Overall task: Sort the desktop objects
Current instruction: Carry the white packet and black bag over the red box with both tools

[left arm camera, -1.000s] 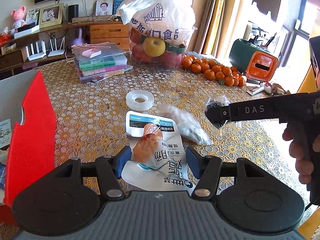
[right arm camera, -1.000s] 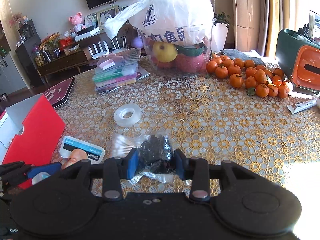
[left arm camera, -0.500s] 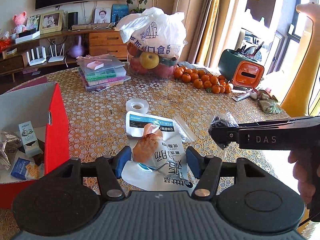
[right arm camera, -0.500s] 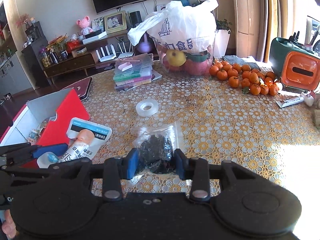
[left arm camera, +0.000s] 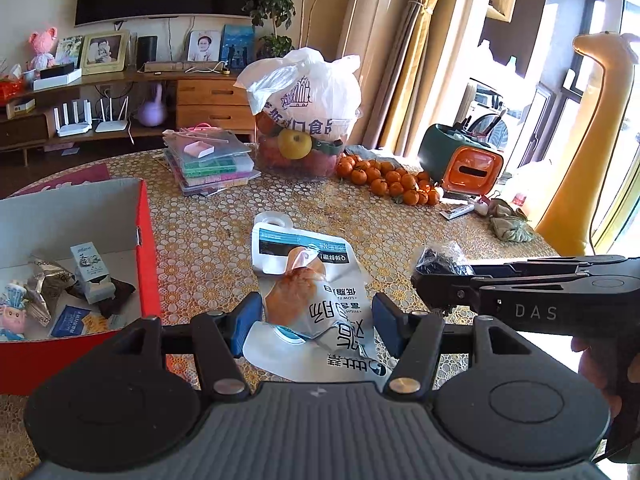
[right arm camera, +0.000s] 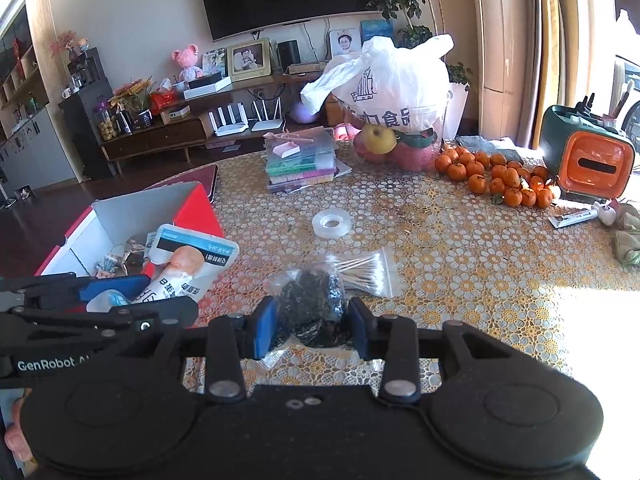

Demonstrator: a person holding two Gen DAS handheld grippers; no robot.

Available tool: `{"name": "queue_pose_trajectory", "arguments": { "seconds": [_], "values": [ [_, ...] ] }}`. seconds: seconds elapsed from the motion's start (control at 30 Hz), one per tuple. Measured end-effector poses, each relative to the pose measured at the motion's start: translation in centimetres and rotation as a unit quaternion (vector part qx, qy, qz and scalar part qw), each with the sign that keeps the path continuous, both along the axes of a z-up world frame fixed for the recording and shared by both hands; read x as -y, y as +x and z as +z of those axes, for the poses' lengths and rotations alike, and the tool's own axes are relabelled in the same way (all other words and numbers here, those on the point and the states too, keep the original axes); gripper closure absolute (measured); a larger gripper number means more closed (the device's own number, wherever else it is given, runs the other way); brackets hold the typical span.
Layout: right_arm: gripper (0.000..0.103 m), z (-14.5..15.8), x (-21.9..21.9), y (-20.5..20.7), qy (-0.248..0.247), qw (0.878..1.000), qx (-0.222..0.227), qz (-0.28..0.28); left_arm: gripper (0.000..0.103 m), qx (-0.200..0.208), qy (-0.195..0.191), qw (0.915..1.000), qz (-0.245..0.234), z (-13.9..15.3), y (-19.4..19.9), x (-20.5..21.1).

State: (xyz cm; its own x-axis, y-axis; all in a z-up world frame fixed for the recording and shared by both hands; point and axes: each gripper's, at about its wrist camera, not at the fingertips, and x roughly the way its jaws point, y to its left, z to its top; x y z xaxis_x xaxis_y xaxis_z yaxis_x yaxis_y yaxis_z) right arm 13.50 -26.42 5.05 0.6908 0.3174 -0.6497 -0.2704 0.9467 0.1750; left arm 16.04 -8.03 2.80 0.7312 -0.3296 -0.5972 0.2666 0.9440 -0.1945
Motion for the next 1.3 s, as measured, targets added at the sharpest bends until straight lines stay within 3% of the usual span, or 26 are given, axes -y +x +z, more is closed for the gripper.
{"name": "queue_pose_trajectory", "arguments": {
  "seconds": [0.63, 1.3],
  "values": [
    [0.064, 2.5, -6.9, -2.6, -0.010, 0.999, 0.016, 0.047, 0.043, 0.027, -0.016, 0.9990, 0.031, 2.2, -3.5, -6.9],
    [0.064, 2.5, -17.1, 0.0, -0.023, 0.991, 0.013, 0.132, 0.043, 0.032, -0.002, 0.9932, 0.112, 2.0, -2.3, -16.8]
  ]
}}
